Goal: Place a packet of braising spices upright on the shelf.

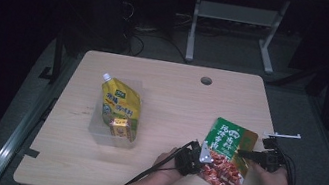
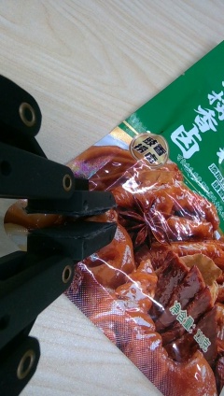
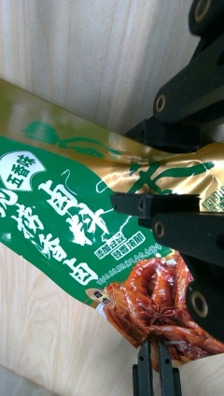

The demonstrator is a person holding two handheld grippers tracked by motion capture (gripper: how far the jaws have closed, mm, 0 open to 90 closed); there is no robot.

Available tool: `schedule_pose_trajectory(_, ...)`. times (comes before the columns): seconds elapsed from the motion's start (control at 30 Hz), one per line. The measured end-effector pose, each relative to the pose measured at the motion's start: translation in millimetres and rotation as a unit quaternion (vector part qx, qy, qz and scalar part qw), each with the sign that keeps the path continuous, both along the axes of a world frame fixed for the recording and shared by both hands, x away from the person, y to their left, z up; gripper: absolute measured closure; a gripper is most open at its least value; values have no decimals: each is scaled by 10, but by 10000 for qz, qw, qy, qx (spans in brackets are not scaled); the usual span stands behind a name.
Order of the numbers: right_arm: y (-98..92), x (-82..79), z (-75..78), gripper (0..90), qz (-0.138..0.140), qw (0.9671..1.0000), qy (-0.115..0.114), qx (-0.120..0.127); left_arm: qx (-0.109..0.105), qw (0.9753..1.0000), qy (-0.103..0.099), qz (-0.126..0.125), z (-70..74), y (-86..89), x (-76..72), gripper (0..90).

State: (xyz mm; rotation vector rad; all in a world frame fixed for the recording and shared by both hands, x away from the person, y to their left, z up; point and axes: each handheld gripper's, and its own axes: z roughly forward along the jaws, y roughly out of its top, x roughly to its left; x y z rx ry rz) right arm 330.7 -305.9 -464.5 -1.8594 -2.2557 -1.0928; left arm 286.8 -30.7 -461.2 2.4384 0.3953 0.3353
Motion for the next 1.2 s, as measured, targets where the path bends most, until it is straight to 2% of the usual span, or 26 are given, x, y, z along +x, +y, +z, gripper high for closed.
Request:
schedule_pose_trajectory(0.13, 8, 2, 1, 770, 18, 10000, -32, -84, 0, 10000, -15, -9, 0, 0, -1, 825)
schedule_pose_trajectory(0.2, 22, 2, 5, 820, -16, 9999, -22, -152, -4, 10000, -11, -17, 0, 1, -2, 825)
schedule_pose_trajectory(0.33, 25, 6, 3, 866, -48, 9998, -22, -209, -2, 10000, -17, -25, 0, 7, 0, 819)
schedule_pose_trajectory(0.57, 30, -4, 43, 889, -39, 9995, -89, -289, -86, 9999, 60, 77, 2, 29, 18, 769)
schedule_pose_trajectory(0.73, 43, -19, 148, 892, 58, 9994, -223, -268, -150, 9997, 193, 77, 23, 66, 23, 718)
schedule_pose_trajectory(0.87, 79, -47, 247, 893, 132, 9988, -400, -249, -336, 9990, 269, 105, 42, 92, -2, 698)
schedule_pose_trajectory(1.2, 203, -101, 481, 895, 304, 9969, -691, -203, -517, 9982, 252, 153, 111, 247, -27, 662)
